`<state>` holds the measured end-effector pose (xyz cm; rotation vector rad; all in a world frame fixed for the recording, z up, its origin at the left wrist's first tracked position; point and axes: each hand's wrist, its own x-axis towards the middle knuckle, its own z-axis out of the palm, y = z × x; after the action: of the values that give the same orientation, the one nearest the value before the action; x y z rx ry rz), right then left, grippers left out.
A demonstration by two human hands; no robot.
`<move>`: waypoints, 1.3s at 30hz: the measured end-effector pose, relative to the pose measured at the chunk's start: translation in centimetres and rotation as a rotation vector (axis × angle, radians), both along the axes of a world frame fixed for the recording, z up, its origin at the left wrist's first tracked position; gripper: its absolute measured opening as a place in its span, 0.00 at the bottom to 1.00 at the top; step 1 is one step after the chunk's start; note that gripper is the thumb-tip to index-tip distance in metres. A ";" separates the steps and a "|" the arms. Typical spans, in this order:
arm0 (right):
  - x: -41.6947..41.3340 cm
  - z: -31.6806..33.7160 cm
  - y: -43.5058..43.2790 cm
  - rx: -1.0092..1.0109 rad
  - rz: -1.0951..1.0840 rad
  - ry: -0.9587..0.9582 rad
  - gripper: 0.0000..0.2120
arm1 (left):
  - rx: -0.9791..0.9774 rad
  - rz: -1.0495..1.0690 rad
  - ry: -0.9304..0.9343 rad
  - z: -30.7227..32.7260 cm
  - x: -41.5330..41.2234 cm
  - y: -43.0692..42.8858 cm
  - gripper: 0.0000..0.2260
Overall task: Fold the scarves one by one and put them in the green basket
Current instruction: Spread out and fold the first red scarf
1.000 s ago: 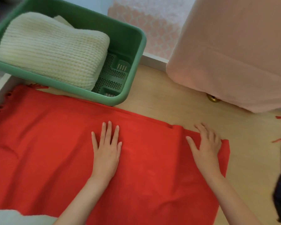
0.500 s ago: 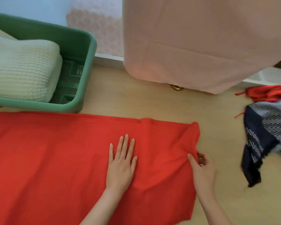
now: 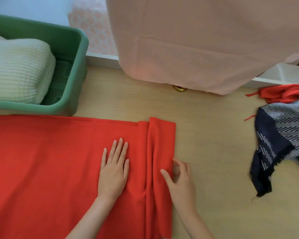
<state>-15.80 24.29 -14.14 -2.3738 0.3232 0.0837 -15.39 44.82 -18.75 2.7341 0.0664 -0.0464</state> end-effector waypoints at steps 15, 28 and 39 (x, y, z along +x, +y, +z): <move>4.1 -0.8 -10.8 -0.106 -0.330 -0.060 0.07 | 0.072 0.010 -0.005 -0.1 0.0 -0.2 0.24; 4.2 -0.3 -17.3 -0.153 -0.354 0.026 0.13 | 0.108 0.019 0.000 0.0 0.1 -0.4 0.24; 15.3 0.1 -13.9 -0.137 -0.138 -0.172 0.14 | 0.070 0.020 -0.063 1.5 2.4 -4.8 0.23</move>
<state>-0.53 10.41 -14.04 -2.4657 0.4199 -0.2131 -13.02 40.01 -17.21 2.8019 0.0785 0.0480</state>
